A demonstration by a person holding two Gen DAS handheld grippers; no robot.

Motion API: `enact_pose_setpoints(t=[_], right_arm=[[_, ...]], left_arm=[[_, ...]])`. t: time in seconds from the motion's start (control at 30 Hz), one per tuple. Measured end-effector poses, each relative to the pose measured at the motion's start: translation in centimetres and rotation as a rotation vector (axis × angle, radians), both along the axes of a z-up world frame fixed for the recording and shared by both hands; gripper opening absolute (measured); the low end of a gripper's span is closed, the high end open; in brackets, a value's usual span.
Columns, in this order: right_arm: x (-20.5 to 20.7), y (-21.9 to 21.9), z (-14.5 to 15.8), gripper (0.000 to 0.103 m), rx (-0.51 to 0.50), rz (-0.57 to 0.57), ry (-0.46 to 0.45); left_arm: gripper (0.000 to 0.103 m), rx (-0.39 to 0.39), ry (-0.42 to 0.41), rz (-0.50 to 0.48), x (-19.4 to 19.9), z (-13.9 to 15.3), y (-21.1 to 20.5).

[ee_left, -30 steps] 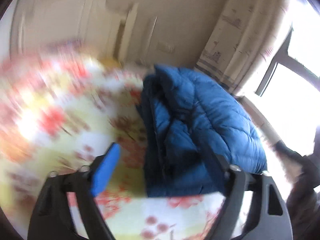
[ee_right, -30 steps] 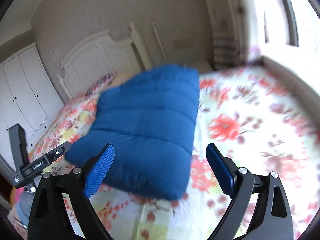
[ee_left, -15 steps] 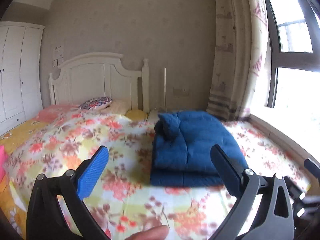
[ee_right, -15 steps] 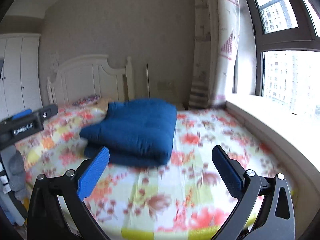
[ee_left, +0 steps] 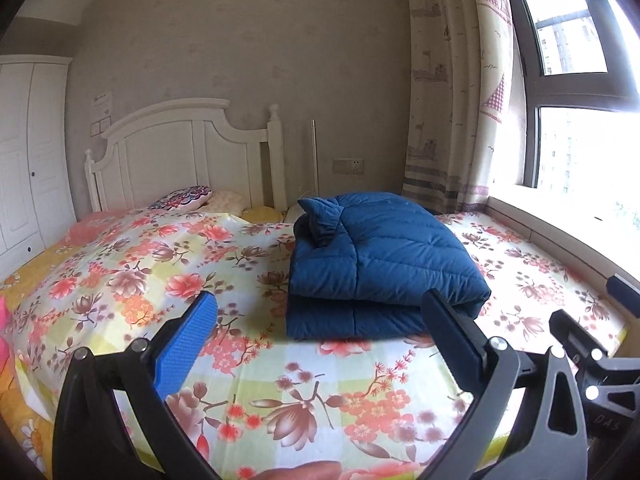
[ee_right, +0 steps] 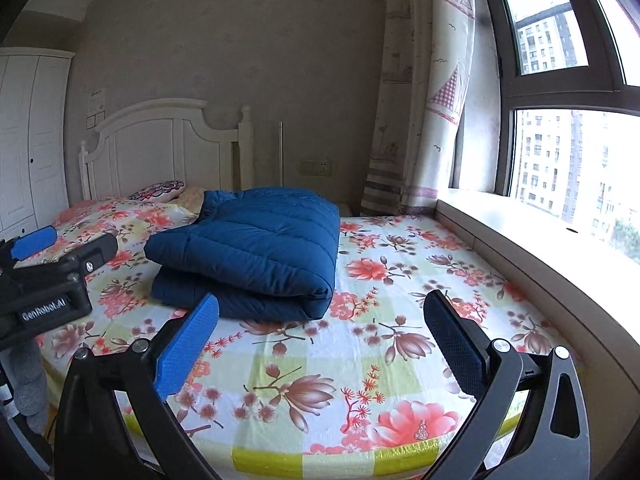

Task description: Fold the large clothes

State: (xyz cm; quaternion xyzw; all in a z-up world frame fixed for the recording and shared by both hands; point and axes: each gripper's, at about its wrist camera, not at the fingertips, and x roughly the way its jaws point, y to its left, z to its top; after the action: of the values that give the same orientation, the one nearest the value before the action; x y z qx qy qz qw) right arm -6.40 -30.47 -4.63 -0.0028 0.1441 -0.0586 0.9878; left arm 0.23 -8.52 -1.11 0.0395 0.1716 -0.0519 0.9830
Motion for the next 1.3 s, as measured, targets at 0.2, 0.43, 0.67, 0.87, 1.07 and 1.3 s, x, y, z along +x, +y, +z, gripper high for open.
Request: enact_pose_setpoints(t=[0.2,0.43,0.67,0.87,1.07,1.3], right_arm=[[-0.1,0.4,0.0,0.099,-0.02,0.008,-0.011],[-0.5,0.5,0.3,0.099,-0.035,0.003,-0.032],[-0.5,0.6,0.3,0.099,-0.047,-0.002,-0.036],[-0.7,0.6,0.5,0.099,-0.048,-0.003,-0.043],[-0.6,0.8,0.5,0.099,-0.054,-0.003,-0.043],[-0.6,0.8,0.5,0.099,-0.053,-0.002,-0.041]], left_arm=[[0.101,0.003,0.009,0.007,0.1,-0.3,0.3],[0.101,0.007,0.011,0.009,0.1,-0.4,0.4],[0.101,0.021,0.014,0.015,0.2,-0.9,0.8],[0.101,0.027,0.014,0.018,0.2,-1.0,0.9],[0.101,0.028,0.015,0.019,0.2,-1.1,0.9],[0.101,0.031,0.013,0.025,0.1,-1.1,1.3]])
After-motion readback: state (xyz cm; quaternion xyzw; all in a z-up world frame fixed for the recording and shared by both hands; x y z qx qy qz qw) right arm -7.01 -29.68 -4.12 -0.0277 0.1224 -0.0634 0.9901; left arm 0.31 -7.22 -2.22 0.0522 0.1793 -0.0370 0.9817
